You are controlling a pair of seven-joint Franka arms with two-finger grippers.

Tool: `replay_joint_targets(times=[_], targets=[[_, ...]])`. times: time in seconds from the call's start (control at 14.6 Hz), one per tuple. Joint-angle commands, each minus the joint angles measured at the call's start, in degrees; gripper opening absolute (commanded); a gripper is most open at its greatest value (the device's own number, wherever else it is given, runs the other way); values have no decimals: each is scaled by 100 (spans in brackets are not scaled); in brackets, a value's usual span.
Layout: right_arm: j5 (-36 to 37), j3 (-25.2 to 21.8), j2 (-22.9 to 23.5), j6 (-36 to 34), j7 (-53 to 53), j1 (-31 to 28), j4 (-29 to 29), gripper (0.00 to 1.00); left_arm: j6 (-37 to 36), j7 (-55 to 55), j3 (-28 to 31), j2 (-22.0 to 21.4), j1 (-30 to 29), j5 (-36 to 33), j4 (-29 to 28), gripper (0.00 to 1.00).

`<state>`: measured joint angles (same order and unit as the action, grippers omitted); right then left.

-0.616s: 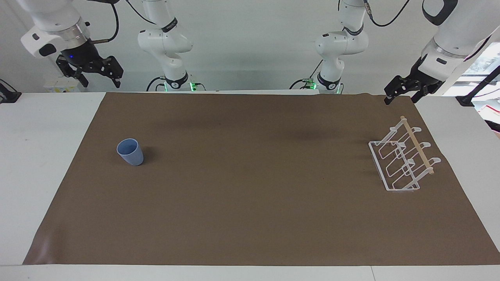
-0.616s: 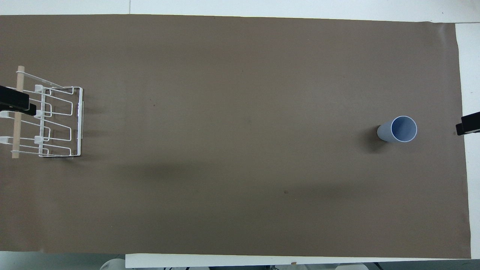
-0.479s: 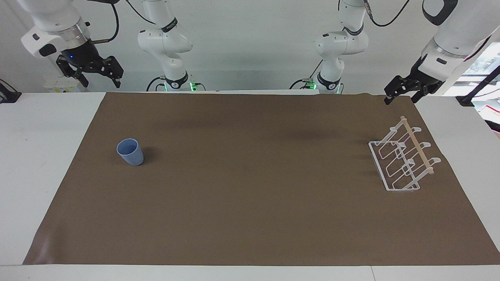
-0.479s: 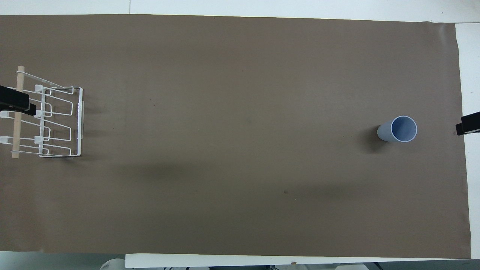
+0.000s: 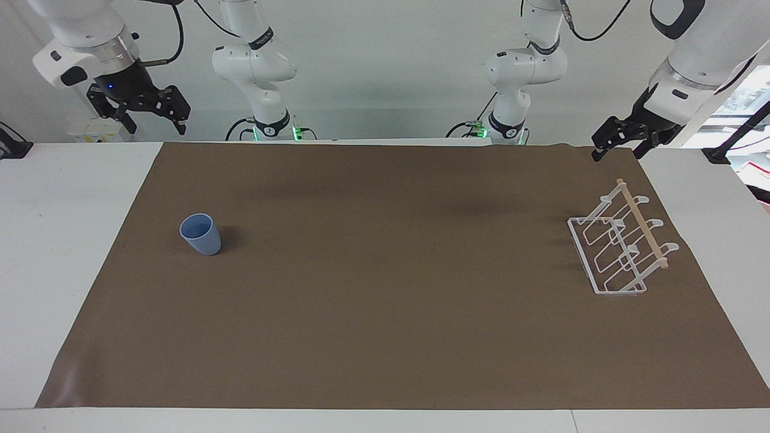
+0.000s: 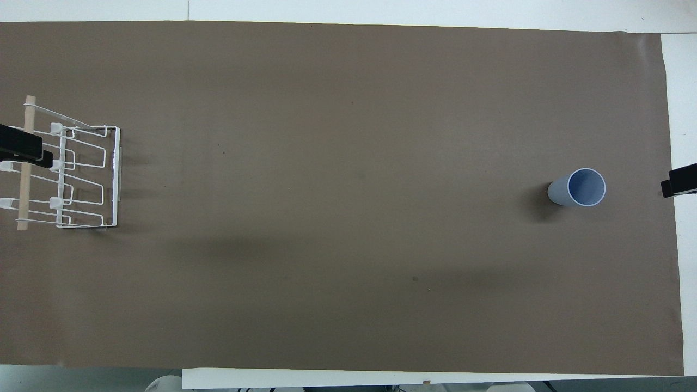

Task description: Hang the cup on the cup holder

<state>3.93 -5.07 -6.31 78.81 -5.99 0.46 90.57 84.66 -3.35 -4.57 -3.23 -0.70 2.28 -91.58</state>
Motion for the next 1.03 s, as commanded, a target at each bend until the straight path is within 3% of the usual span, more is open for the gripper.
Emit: replay_joint_targets(times=[0.0,0.34,0.55,0.96], targets=[[-59,-3,-256,64,-418,24,417,100,-55,45,-53,-55,-79,18,-26,100],[-59,-29,-274,1065,-701,-151,1032,100,-55,45,-53,-55,-79,18,-26,100],[-67,-29,-160,2038,-1114,-476,1769,100,-55,45,-53,-46,-79,18,-26,100],[-349,-29,656,2805,-1238,-784,2079,89,-55,45,-53,-46,-79,18,-26,100]])
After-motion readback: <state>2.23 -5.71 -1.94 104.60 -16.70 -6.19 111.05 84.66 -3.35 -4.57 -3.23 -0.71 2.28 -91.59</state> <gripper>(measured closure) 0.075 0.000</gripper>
